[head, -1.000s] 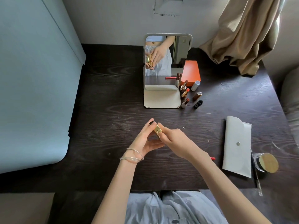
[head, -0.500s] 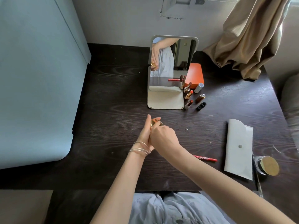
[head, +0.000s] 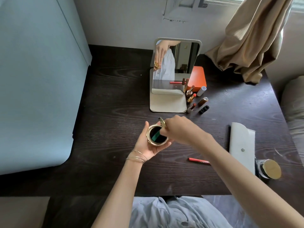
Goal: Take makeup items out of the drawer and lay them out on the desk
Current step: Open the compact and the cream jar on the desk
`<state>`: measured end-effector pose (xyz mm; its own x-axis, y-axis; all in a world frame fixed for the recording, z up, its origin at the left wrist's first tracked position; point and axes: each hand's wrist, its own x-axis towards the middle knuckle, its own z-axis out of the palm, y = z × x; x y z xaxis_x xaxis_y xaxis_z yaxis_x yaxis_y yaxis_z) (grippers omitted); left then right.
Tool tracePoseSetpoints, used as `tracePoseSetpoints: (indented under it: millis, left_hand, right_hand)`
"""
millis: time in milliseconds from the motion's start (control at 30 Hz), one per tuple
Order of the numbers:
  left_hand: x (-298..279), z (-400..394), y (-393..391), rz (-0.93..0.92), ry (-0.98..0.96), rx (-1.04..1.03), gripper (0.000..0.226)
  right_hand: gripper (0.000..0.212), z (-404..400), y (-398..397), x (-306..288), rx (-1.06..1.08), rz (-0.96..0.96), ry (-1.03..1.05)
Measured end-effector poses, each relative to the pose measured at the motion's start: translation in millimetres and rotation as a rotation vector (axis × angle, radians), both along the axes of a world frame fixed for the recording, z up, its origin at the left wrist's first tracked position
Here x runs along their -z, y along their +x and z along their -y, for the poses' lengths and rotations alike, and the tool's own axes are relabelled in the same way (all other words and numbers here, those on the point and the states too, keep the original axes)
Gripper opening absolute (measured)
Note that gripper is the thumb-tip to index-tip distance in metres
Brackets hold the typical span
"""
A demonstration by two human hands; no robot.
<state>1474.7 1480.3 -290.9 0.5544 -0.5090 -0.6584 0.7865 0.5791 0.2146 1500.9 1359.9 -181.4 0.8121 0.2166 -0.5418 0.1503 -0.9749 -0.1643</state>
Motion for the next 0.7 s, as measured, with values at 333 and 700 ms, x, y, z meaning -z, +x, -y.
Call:
tracePoseSetpoints:
  millis: [333,700]
  left_hand:
    - [2,-3,20,0.35,0.358,0.008,0.033]
    - [-1,-10,28,0.384,0.476,-0.026,0.038]
  right_hand:
    - [0.031,30,16,12,0.256,0.027,0.377]
    - [0.032,33,44,17,0.293,-0.05,0.523]
